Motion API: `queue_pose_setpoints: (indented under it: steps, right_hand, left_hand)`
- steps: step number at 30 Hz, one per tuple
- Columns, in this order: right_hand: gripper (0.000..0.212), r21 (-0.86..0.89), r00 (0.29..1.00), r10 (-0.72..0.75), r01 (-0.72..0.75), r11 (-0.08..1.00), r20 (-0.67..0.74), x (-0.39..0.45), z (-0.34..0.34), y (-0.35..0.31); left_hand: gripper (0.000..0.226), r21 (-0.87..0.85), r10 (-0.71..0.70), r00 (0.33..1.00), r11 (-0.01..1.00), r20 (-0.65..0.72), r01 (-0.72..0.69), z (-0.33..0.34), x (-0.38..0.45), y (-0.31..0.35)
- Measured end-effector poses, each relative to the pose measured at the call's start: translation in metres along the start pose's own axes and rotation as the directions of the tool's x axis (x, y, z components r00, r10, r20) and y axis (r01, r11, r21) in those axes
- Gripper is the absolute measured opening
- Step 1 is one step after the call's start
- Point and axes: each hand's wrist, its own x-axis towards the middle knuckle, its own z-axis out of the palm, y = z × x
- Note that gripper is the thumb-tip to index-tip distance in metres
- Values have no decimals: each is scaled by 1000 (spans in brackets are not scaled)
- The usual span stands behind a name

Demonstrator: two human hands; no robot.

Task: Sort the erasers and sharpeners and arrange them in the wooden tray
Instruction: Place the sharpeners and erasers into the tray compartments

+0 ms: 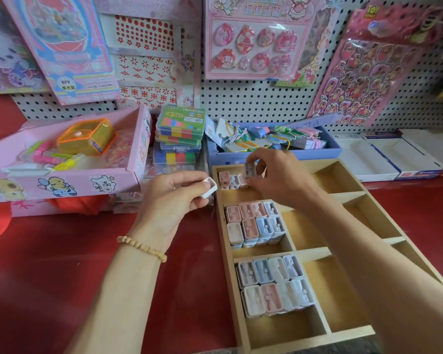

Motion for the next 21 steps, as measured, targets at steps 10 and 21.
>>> queue_pose_setpoints:
  steps: [10, 21]
  right_hand:
    - [32, -235, 995, 4, 19, 972, 98, 22, 29, 1]
    - [22, -209, 996, 20, -2, 978, 87, 25, 35, 1]
  left_hand:
    - [18, 28, 18, 999, 999, -27, -17, -5, 5, 3]
    - [18, 130, 55, 992, 991, -111, -41, -6, 12, 0]
